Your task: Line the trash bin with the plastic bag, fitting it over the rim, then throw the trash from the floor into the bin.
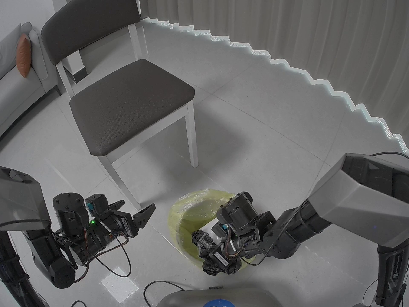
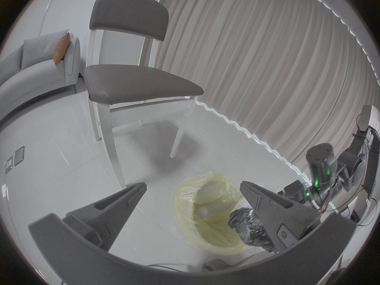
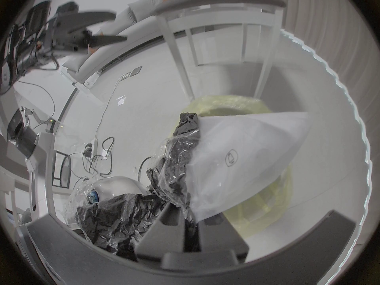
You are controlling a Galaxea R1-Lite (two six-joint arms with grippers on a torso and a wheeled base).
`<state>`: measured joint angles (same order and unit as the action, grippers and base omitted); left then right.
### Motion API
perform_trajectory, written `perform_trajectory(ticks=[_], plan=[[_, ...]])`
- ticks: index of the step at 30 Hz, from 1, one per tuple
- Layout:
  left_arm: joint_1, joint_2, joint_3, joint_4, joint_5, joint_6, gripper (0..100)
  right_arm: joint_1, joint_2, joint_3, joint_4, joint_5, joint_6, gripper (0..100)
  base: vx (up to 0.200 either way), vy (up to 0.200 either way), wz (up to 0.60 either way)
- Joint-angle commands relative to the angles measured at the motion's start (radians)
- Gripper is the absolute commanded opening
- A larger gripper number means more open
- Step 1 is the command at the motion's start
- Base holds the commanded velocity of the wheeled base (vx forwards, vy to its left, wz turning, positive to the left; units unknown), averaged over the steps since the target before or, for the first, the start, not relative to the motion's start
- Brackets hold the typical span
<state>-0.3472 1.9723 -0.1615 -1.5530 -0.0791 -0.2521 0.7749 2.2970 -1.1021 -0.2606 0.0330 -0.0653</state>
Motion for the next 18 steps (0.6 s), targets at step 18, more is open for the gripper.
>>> perform_trajectory(ticks=[18], plan=[[0.007, 0.003, 0.0, -0.015, -0.005, -0.007, 100, -0.123, 0.205, -0.375, 0.086, -0.007, 0.032, 0, 0.0, 0.0, 0.0]])
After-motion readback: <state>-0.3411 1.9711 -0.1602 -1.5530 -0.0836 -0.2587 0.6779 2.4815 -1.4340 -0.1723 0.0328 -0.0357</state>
